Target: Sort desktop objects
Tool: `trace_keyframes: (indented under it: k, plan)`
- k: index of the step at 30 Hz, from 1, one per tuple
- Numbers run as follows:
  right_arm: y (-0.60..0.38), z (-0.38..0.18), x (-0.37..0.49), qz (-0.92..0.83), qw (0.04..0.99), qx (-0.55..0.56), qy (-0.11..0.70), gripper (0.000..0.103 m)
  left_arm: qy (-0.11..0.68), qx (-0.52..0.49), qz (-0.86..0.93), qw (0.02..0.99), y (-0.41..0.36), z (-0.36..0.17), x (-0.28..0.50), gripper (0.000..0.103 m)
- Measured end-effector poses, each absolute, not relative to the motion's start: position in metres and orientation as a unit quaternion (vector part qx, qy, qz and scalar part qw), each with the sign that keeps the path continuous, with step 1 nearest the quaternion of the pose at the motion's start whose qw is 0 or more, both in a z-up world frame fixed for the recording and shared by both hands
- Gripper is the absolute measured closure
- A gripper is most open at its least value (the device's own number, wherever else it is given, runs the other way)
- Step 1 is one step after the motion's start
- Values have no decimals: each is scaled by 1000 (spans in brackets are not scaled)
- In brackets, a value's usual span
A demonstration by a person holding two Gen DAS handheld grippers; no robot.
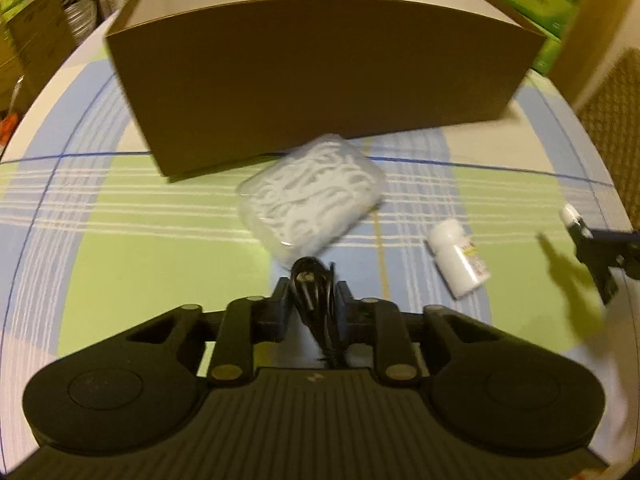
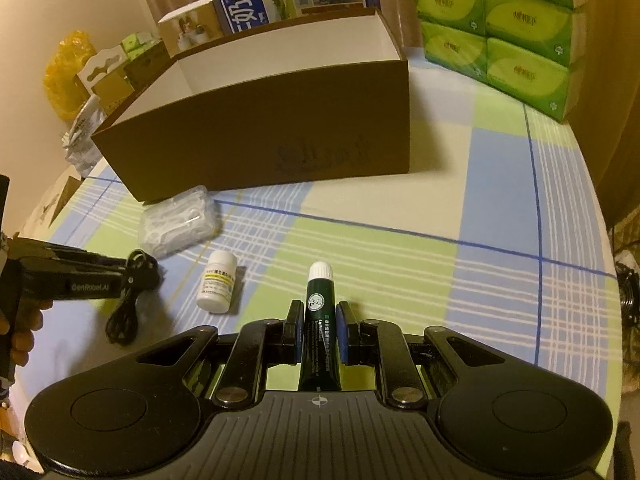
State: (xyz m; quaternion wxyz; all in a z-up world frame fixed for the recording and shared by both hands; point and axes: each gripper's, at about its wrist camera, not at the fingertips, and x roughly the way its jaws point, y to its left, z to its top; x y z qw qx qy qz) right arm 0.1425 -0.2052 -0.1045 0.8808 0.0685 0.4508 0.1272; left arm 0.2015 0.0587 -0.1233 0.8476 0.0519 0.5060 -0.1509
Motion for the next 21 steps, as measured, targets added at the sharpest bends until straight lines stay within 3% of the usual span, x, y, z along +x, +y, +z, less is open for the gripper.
trace_keyframes:
  k: [9, 21]
  plan:
    - [-206, -102, 143, 137, 880, 76, 447, 90, 515, 2, -169, 841, 82, -109, 185, 86]
    - [-192, -86, 151, 168, 886, 74, 426, 90, 462, -27, -187, 867, 94, -56, 170, 87]
